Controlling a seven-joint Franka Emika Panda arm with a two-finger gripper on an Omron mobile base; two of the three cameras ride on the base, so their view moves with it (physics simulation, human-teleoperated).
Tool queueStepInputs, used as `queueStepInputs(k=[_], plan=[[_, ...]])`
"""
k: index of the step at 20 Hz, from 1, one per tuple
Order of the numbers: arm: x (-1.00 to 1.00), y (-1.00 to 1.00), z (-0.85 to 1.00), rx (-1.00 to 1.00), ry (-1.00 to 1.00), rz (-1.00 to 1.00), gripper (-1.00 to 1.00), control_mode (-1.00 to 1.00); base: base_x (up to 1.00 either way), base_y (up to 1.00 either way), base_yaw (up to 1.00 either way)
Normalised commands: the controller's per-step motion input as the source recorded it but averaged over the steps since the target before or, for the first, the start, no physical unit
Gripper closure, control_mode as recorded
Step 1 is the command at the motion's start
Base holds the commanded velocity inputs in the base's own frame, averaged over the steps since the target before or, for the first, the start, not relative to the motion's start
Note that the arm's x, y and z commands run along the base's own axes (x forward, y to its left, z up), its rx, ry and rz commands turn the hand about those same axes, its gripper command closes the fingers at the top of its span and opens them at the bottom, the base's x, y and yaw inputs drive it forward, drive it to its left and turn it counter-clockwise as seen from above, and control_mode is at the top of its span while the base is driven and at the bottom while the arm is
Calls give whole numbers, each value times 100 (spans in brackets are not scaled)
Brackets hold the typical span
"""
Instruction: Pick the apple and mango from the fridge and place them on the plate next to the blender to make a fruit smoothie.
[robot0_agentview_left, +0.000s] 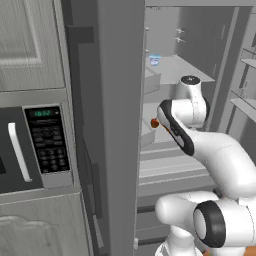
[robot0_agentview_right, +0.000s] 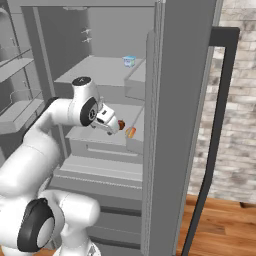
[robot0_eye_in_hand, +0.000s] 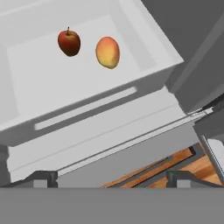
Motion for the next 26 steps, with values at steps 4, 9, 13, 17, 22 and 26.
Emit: queueStepInputs(k=[4, 9, 13, 17, 22, 26], plan=[[55, -11, -42, 0, 0, -7, -100, -100, 0, 0, 0], [39, -35, -33, 0, 0, -1, -100, -100, 0, 0, 0], [25, -45, -28, 0, 0, 0, -100, -100, 0, 0, 0], [26, -33, -24, 0, 0, 0, -100, -100, 0, 0, 0], [46, -6, -24, 0, 0, 0, -100, -100, 0, 0, 0], [55, 0, -25, 0, 0, 0, -100, -100, 0, 0, 0]])
